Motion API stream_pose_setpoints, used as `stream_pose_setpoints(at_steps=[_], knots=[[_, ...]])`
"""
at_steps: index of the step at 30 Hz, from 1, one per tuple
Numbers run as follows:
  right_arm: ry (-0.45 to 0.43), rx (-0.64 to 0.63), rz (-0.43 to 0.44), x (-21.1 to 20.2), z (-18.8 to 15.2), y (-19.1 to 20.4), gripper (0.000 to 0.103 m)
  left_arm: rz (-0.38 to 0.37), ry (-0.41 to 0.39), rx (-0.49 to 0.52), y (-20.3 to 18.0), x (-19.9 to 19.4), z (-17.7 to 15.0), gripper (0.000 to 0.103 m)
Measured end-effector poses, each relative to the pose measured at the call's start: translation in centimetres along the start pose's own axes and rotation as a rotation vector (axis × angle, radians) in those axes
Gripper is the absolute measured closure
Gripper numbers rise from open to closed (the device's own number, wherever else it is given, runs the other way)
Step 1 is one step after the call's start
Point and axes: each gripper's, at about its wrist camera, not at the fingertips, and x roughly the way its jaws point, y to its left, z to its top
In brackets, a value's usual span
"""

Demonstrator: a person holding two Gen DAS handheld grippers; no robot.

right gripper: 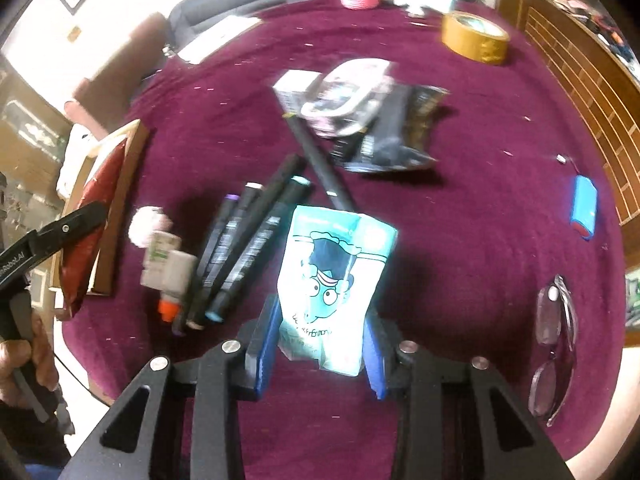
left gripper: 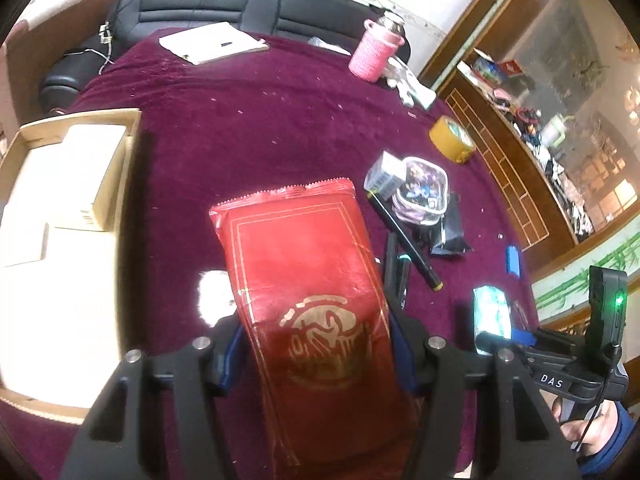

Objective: Organize objects
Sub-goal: 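Lift the red bag with the left tool while the right tool grasps the blue cartoon packet, then carry both items to the tray and open both tools to drop them in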

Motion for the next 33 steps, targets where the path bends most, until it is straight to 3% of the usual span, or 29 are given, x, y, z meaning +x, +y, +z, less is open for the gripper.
stream_pose_setpoints(at_steps=[9, 18, 27, 33], knots=[[0.018, -0.139, 0.09, 0.7, 2.0, 8.7, 0.062, 0.037, -0.088, -0.082, 5.7, -4.7, -0.1, 0.045], [0.057, -0.254, 0.219, 3.4, 4.5, 19.7, 0.062, 0.131, -0.13, -0.19, 14.8, -8.8, -0.3, 0.044], [0.071, -0.335, 0.28, 6.6, 10.5, 30.7, 0.061, 0.186, -0.127, -0.218, 21.2, -9.4, 0.9, 0.044], [0.096, -0.34, 0.284, 9.8, 14.5, 34.9, 0.061, 0.195, -0.105, -0.199, 23.4, -7.8, 2.1, 0.044]])
